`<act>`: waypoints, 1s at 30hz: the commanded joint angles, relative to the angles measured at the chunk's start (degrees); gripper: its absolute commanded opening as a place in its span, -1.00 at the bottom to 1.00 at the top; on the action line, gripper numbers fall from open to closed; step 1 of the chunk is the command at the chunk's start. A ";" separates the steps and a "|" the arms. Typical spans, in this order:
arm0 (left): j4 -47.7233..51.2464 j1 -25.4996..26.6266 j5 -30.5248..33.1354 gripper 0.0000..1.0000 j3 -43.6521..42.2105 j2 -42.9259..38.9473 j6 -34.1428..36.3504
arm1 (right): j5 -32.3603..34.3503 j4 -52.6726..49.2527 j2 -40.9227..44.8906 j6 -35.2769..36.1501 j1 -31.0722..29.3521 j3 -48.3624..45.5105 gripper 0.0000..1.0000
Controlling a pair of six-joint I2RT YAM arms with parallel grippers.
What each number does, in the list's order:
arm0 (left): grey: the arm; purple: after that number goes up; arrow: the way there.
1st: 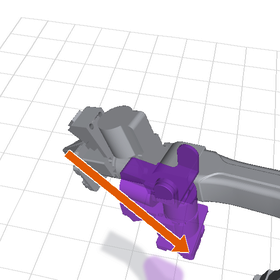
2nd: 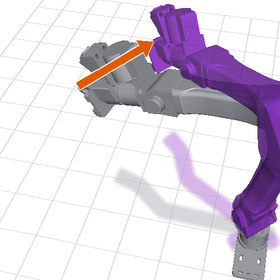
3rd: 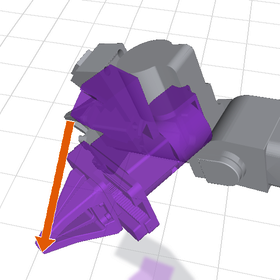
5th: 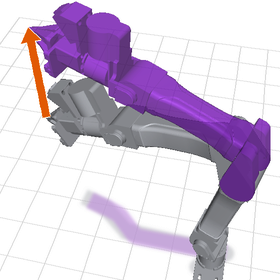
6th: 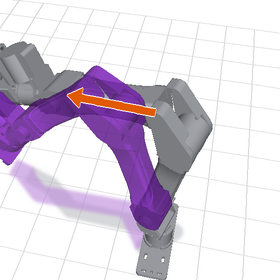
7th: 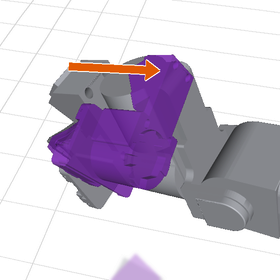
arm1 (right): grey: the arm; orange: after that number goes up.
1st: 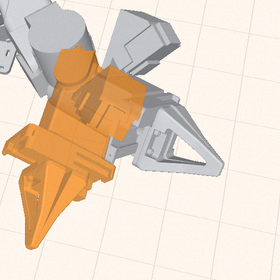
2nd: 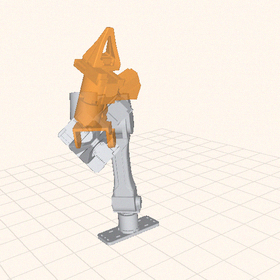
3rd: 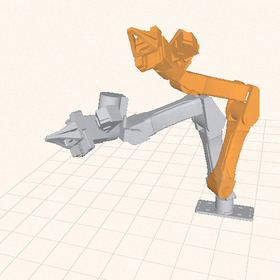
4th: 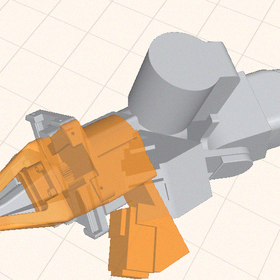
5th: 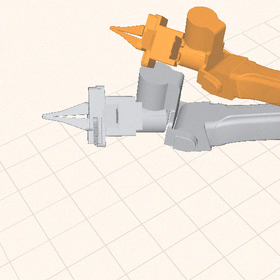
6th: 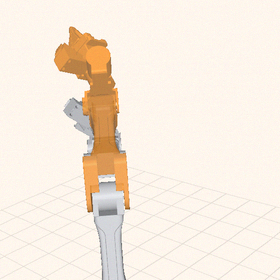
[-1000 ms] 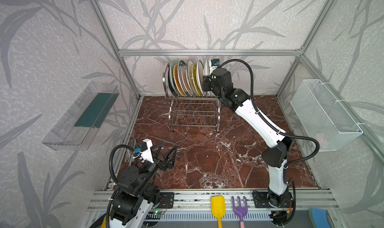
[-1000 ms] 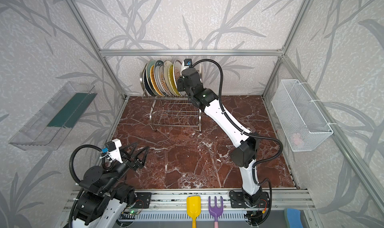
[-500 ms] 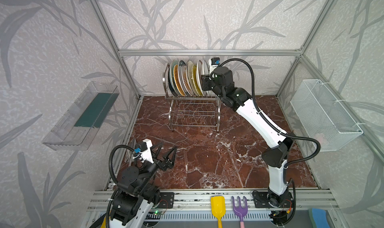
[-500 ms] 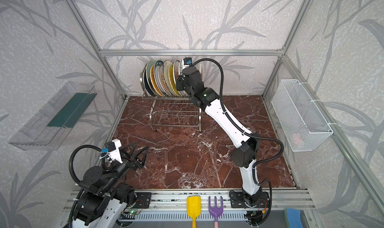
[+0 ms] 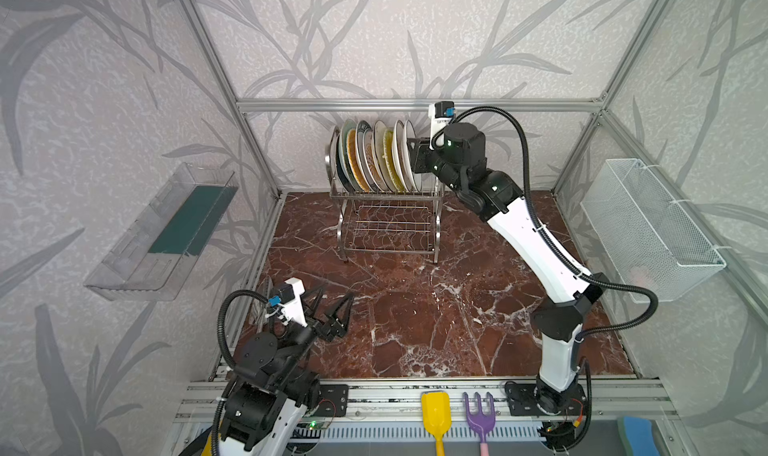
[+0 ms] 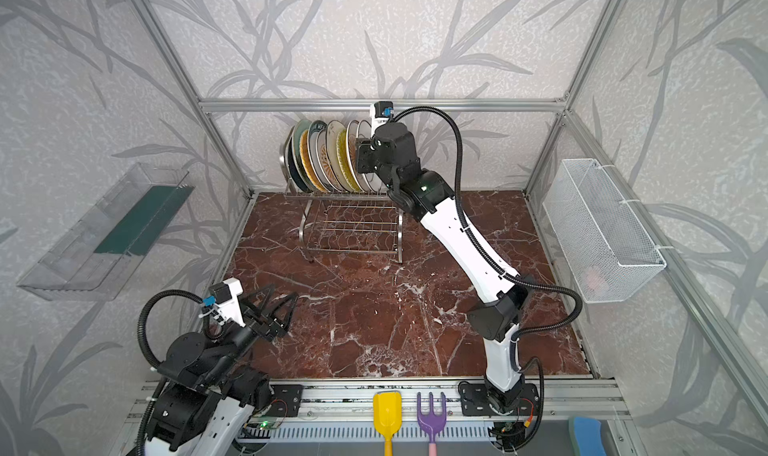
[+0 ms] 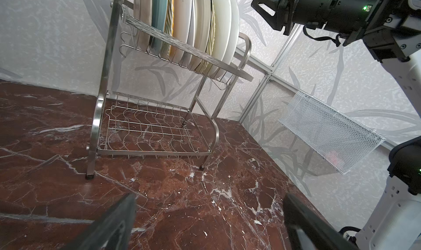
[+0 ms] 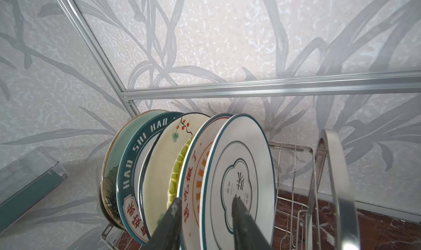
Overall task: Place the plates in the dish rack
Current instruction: 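Open the right gripper and draw it back from the rack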
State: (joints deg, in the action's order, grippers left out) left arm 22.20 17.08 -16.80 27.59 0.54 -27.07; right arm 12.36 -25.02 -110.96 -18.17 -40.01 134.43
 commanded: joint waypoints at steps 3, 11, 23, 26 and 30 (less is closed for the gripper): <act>-0.95 -0.34 -0.30 0.98 -0.35 -0.59 -0.01 | -1.54 -0.28 6.61 1.83 0.27 1.09 -0.23; -0.34 -0.29 -0.02 0.98 0.05 -0.56 0.01 | -2.68 5.04 24.68 3.95 1.61 -17.50 -0.04; 0.06 0.32 0.28 0.99 0.27 -0.54 -0.09 | 8.30 17.32 63.32 2.98 4.18 -68.09 0.59; 0.31 0.32 0.85 0.98 0.40 -0.54 -0.16 | 9.17 16.50 67.88 3.18 4.62 -75.19 0.83; 0.34 0.31 2.18 0.98 0.29 0.02 -0.40 | 9.55 18.58 72.77 4.40 4.69 -84.79 0.96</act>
State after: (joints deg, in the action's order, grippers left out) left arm 22.37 17.19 -15.92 27.59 0.45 -27.16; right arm 20.12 -9.06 -40.36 -14.90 -35.53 53.89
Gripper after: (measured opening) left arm 0.991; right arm 0.974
